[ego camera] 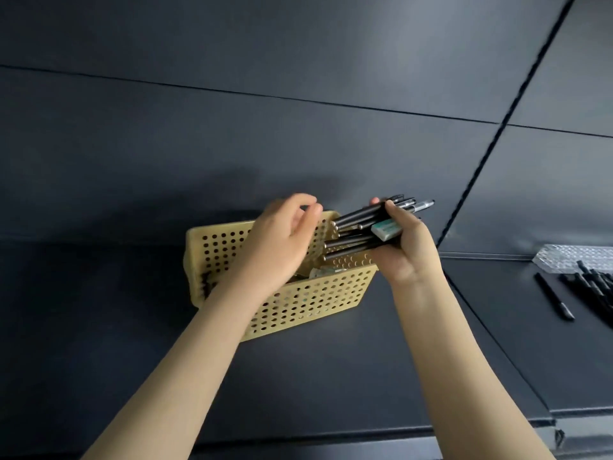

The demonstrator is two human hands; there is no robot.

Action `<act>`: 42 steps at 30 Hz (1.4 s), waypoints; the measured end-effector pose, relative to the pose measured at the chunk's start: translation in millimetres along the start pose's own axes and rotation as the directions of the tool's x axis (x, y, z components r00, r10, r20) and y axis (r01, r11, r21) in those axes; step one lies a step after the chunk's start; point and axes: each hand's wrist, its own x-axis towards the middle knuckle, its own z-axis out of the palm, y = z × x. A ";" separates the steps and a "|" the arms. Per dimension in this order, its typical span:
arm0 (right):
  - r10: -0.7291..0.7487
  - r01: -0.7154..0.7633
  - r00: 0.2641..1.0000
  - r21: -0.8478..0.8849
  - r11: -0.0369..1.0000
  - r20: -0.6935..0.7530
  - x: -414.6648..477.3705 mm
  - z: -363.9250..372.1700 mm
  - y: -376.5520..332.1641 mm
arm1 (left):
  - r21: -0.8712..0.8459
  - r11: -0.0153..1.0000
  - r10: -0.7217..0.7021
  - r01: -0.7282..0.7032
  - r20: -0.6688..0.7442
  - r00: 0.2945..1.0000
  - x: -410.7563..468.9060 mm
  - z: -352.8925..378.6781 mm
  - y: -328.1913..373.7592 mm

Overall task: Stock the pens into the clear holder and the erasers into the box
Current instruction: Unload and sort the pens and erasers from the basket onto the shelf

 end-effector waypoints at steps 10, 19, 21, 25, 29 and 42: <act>-0.059 0.053 0.994 -0.069 0.996 -0.094 -82.2 -146.6 -119.3 | -0.286 0.958 0.021 0.038 0.203 0.979 -49.9 174.3 139.1; -0.057 0.031 0.966 -0.104 0.994 -0.252 -153.4 -274.8 -241.2 | -0.261 0.964 0.076 0.039 0.416 0.906 -83.7 299.1 262.2; -0.052 0.017 0.962 -0.132 0.991 -0.268 -159.9 -290.7 -259.2 | -0.226 0.974 0.085 0.018 0.439 0.894 -83.2 320.5 279.1; -0.043 -0.005 0.950 -0.154 0.988 -0.308 -156.8 -318.5 -287.1 | -0.170 0.985 0.064 0.030 0.520 0.852 -73.8 352.5 301.4; -0.021 -0.038 0.947 -0.175 0.984 -0.321 -136.6 -336.8 -307.7 | -0.104 0.992 0.009 0.064 0.580 0.815 -54.2 382.2 309.0; 0.050 -0.078 0.982 -0.148 0.986 -0.184 -45.1 -388.4 -378.8 | -0.243 0.889 -0.136 0.387 0.669 0.731 32.6 476.7 308.0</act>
